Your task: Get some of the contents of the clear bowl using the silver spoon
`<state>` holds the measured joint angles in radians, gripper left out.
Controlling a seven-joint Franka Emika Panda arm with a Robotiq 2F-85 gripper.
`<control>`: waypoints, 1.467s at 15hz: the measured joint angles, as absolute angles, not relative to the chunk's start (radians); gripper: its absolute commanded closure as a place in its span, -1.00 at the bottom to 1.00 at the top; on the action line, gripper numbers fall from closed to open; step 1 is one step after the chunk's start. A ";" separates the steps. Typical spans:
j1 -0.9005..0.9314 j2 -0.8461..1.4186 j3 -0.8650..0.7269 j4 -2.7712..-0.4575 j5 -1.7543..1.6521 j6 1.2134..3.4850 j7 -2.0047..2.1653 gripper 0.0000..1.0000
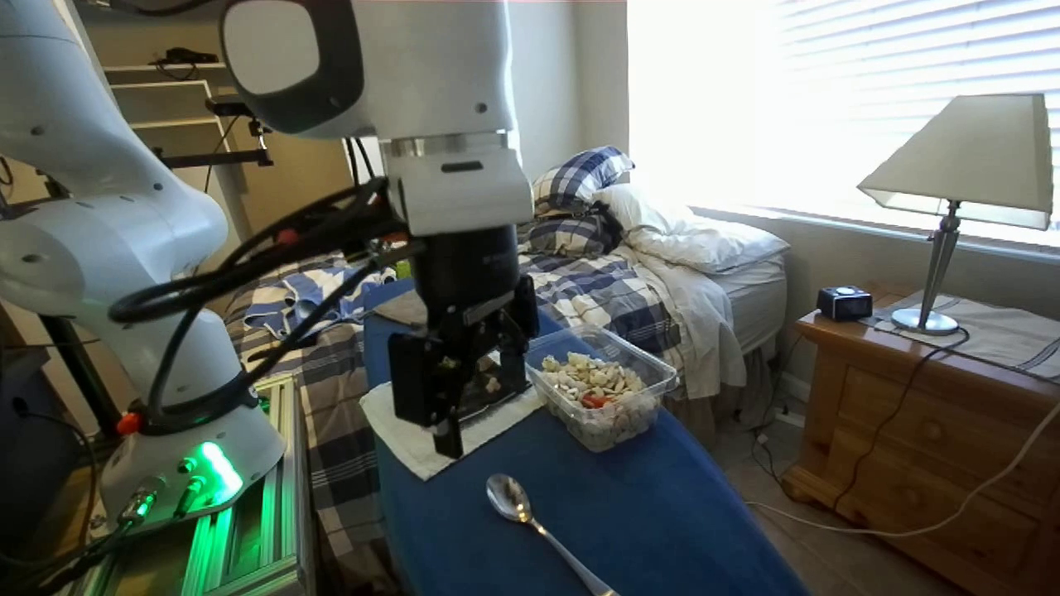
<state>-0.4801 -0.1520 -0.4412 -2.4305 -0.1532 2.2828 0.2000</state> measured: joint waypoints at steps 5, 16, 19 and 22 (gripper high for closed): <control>-0.475 -0.104 -0.439 -2.423 -0.151 2.288 0.200 -1.00; -0.480 0.116 -0.460 -2.392 -0.152 2.548 0.246 -0.88; -0.477 0.185 -0.461 -2.359 -0.150 2.552 0.252 -0.17; -0.470 0.231 -0.461 -2.329 -0.143 2.552 0.255 0.06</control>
